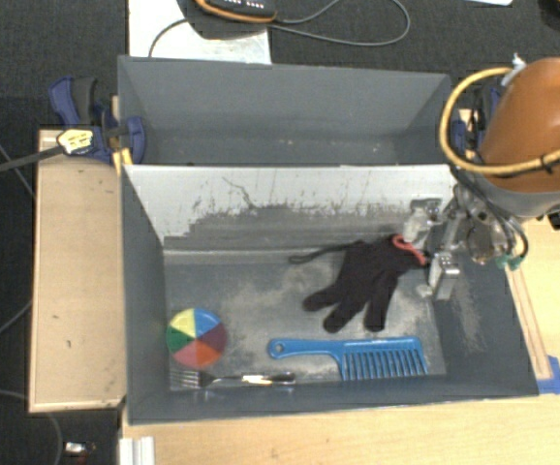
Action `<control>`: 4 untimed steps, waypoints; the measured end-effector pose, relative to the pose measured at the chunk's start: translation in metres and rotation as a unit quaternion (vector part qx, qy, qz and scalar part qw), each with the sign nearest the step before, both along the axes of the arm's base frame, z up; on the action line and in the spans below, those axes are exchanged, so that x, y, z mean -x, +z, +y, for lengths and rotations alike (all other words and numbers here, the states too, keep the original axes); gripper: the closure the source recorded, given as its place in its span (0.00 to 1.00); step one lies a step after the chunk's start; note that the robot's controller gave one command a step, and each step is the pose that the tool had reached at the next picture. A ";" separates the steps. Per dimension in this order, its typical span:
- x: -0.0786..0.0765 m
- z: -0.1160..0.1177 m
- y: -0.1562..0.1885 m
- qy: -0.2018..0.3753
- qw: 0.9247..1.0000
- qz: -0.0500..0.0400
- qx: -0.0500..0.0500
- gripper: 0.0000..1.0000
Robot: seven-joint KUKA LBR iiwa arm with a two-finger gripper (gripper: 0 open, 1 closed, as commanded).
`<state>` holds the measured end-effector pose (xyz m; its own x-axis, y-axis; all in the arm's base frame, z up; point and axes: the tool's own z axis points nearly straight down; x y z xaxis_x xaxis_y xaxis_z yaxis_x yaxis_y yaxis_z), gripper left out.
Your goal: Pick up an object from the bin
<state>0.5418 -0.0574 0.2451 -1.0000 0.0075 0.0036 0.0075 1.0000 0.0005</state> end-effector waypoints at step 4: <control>-0.028 0.058 -0.151 0.266 0.964 -0.009 0.002 0.00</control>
Offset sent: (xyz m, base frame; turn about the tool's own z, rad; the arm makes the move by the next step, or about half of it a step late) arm 0.0174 0.0382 -0.1107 -0.3925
